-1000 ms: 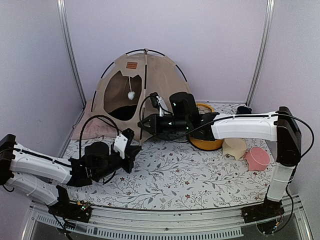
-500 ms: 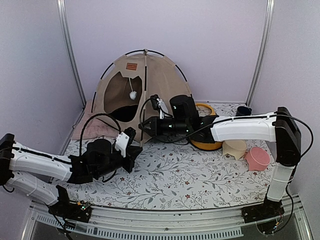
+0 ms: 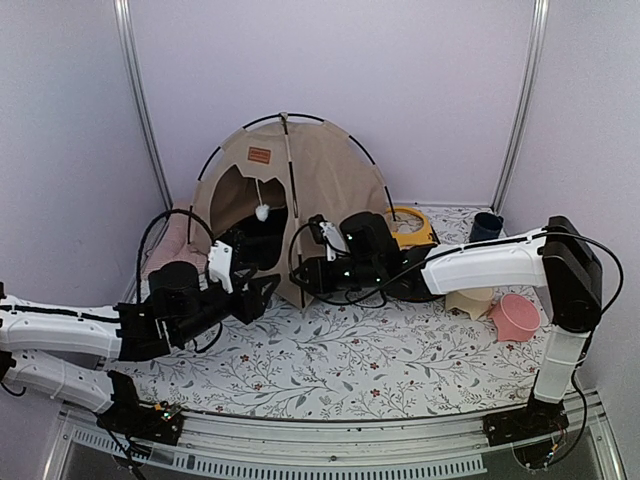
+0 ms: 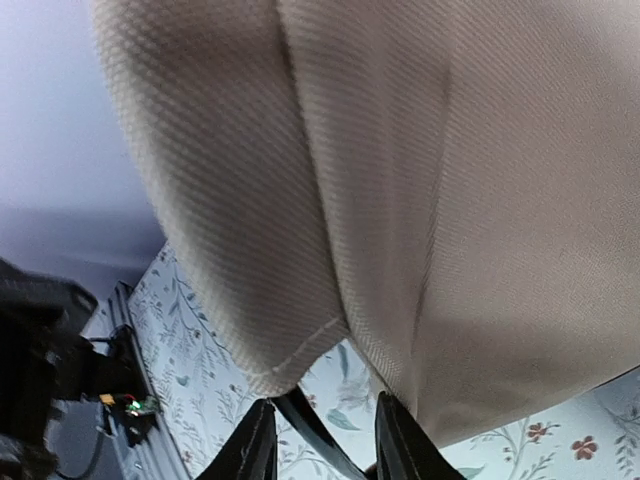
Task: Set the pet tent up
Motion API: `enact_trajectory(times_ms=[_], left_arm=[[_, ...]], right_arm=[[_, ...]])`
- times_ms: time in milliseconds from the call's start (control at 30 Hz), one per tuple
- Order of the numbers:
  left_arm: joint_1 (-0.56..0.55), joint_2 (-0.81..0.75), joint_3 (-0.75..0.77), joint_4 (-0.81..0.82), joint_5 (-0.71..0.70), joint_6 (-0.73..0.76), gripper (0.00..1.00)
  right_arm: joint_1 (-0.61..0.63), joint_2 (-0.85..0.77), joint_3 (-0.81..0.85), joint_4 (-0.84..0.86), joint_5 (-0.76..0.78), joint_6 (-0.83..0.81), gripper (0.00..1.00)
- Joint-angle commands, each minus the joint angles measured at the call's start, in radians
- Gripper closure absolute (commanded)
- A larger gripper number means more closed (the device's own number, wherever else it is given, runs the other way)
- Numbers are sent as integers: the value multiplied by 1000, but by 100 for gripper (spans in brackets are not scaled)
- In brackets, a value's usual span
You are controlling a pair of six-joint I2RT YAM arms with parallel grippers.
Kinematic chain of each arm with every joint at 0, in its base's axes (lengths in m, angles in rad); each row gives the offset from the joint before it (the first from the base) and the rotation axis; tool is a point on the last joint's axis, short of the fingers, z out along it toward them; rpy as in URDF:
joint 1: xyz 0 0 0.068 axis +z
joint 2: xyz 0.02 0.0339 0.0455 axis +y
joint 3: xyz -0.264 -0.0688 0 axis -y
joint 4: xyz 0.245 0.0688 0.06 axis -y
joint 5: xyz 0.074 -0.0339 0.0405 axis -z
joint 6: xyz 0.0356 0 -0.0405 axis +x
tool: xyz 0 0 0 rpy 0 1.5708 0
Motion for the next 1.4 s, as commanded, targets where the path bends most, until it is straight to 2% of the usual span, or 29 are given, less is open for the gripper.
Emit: enact_trajectory(times_ms=[0,233,433,667,800,933,1033,1133,1300,1367], left_arm=[[48,-20,60,-69,-40,-17,41],[133,-20,169,-196,-58,-31,34],[247,-10,303,-351,-71,-109,27],[420,-6,413,-452,-50,-117,23],[566,24,468,-491,62,-114,17],[720,66,489,-426,237,-81,15],[795,121,530,-401,308,-57,15],[845,188,579,-362,386,-6,16],[887,330,710,-400,450,136,20],[909,369,744,-397,542,177,24]], right_arm=[[-9,-71,-18,-40,49,-25,58],[-41,-156,-52,-68,51,-30,30],[-64,-233,-109,-71,65,-38,14],[-90,-275,-115,-75,79,-54,9],[-120,-296,-119,-73,72,-60,8],[-150,-313,-117,-70,53,-71,6],[-166,-331,-114,-71,44,-86,4],[-184,-357,-118,-73,36,-100,0],[-204,-401,-120,-90,23,-138,1],[-208,-420,-125,-94,27,-150,1]])
